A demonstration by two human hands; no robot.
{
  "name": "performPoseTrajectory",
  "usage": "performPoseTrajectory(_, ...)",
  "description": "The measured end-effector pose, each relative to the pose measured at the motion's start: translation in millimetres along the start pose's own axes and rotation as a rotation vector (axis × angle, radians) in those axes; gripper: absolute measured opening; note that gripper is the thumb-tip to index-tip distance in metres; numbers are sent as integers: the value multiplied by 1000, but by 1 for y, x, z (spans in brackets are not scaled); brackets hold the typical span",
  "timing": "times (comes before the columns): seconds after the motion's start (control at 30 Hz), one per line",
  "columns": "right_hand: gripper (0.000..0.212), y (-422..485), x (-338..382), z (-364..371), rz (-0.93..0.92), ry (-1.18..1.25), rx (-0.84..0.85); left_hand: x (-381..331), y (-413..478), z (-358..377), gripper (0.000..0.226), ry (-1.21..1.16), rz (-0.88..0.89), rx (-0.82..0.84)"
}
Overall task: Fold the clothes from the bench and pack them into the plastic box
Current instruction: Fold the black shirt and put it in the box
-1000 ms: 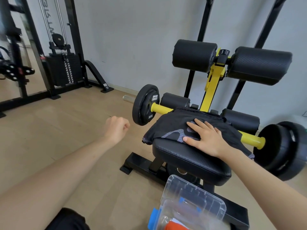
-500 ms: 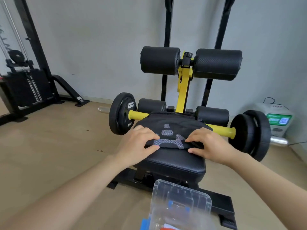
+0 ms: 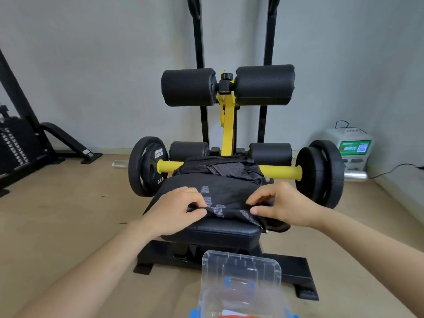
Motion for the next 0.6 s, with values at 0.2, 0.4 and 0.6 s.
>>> performPoseTrajectory(0.2,7,-33,-49,-22,334,95,-29,-46,-4,4,28,58,159,-107)
performPoseTrajectory(0.4,28,-66,-57,1,754,493,37,-107,7,54,57,102,287,-138)
performPoseTrajectory(0.6,34,-73,-54,7,935,822,2,-121,27,70,20,155,189,-271)
Point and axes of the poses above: each hand's wrist, its own y-axis towards the middle knuckle, its own z-axis out of the palm, x = y × z, the point moved 5 cm from there along y, towards the middle knuckle, and after that the axes turned 13 degrees about -x, right-handed, at the moved point
